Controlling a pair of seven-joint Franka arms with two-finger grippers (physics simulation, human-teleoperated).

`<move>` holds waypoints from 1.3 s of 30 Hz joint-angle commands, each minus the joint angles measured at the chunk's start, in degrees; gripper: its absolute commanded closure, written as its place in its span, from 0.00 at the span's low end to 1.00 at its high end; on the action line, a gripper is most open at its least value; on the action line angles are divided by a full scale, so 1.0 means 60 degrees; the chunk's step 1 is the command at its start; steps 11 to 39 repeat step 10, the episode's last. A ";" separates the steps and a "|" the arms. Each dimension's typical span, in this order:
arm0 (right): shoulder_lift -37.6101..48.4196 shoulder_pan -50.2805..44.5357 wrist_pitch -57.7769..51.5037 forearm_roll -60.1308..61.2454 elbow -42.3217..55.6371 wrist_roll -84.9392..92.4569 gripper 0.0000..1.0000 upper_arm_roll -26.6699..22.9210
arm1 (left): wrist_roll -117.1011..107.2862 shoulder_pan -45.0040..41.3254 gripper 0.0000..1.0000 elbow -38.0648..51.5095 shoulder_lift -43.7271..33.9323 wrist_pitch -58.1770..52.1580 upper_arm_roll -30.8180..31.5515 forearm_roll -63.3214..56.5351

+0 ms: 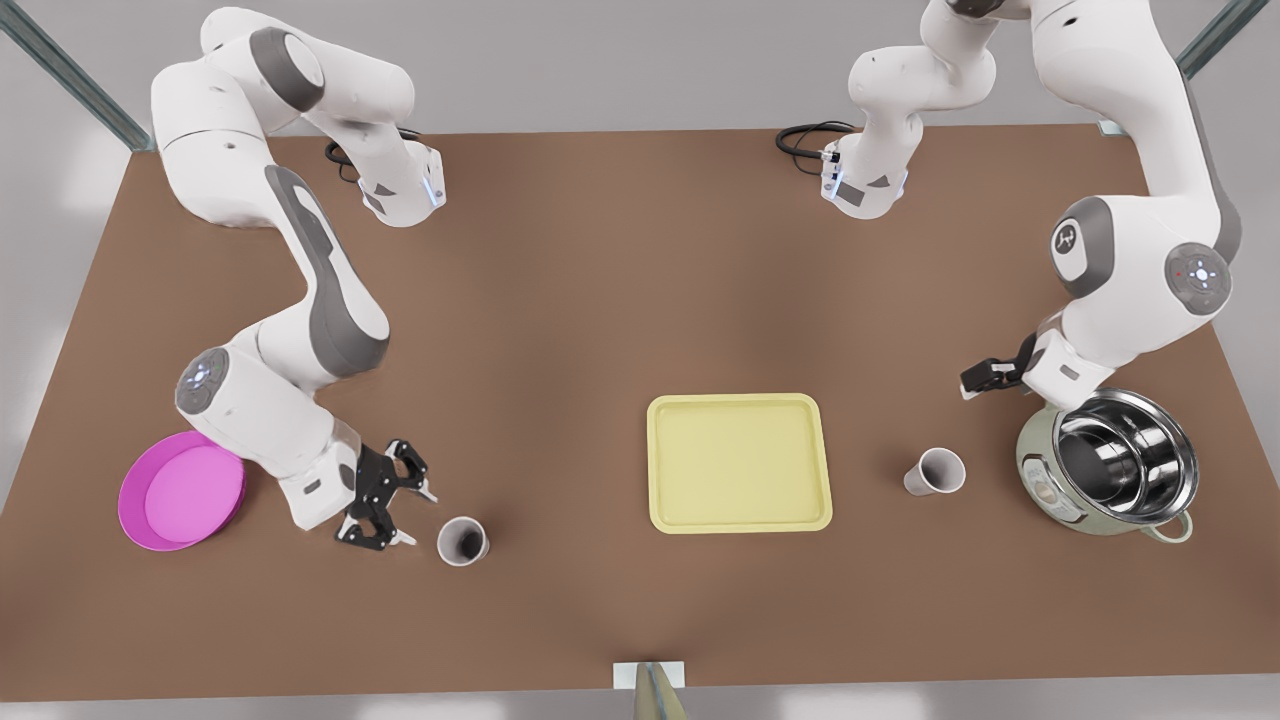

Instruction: Use the left arm to pick up the white IKEA cup from the tray and place it on the middle-left position; use the right arm to pick up the white IKEA cup from the tray and place it on the middle-right position

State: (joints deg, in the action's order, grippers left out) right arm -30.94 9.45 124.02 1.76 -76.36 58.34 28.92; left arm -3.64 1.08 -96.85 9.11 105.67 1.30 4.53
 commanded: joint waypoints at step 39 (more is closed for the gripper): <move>0.2885 -0.0461 -0.7076 -0.0704 -0.1571 -0.9573 0.00 -0.3297 | -0.0741 -0.0312 0.00 0.0439 0.0210 0.0011 0.0003 0.0036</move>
